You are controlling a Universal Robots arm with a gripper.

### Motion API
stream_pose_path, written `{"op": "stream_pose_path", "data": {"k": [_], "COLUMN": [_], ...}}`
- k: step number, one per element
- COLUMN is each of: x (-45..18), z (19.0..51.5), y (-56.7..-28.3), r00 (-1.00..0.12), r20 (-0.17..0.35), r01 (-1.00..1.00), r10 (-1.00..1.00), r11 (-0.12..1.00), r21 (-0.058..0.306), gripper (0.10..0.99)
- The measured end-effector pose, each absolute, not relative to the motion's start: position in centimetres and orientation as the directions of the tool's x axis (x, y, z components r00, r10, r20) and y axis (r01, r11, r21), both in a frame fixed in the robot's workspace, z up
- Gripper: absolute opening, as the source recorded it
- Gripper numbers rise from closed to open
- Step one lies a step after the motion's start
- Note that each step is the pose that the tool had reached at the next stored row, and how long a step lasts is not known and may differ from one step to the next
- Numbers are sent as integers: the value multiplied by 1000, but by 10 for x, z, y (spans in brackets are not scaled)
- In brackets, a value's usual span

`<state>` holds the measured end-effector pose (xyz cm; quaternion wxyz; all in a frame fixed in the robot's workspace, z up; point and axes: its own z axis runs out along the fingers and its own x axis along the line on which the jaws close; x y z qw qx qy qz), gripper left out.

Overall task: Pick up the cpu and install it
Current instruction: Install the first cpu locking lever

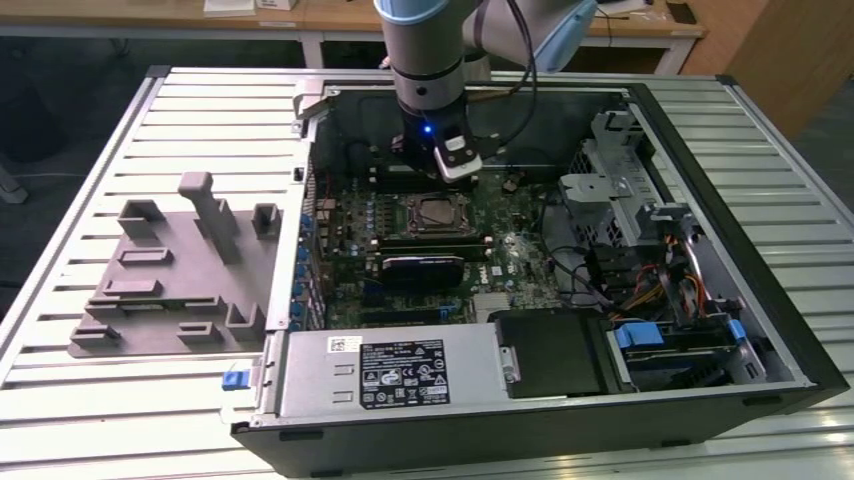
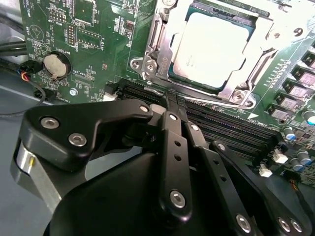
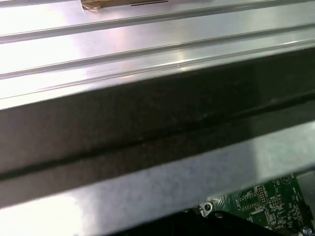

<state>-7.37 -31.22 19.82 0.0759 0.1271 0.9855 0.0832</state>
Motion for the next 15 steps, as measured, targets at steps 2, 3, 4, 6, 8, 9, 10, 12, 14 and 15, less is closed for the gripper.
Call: {"op": "stream_pose_path", "data": {"k": [2, 3, 4, 6, 8, 9, 10, 12, 14, 15], "x": [-74, -74, -74, -74, -73, -73, -73, -73, -72, -72], "z": [198, 198, 198, 198, 197, 197, 197, 196, 196, 196], "y": [-311, -311, -311, -311, -311, -311, -311, -311, -311, -311], "r00": [-955, -954, -953, -951, -949, -947, -946, -942, -939, -937], "r20": [-129, -128, -128, -128, -128, -128, -128, -128, -128, -128], "r01": [243, 246, 249, 255, 263, 268, 273, 284, 294, 299], "r10": [268, 271, 274, 280, 288, 293, 299, 310, 320, 324], "r11": [953, 952, 951, 949, 947, 946, 944, 941, 938, 937], "r21": [183, 183, 183, 183, 183, 183, 183, 183, 183, 183], "gripper": [106, 106, 106, 106, 106, 106, 106, 106, 106, 106]}}
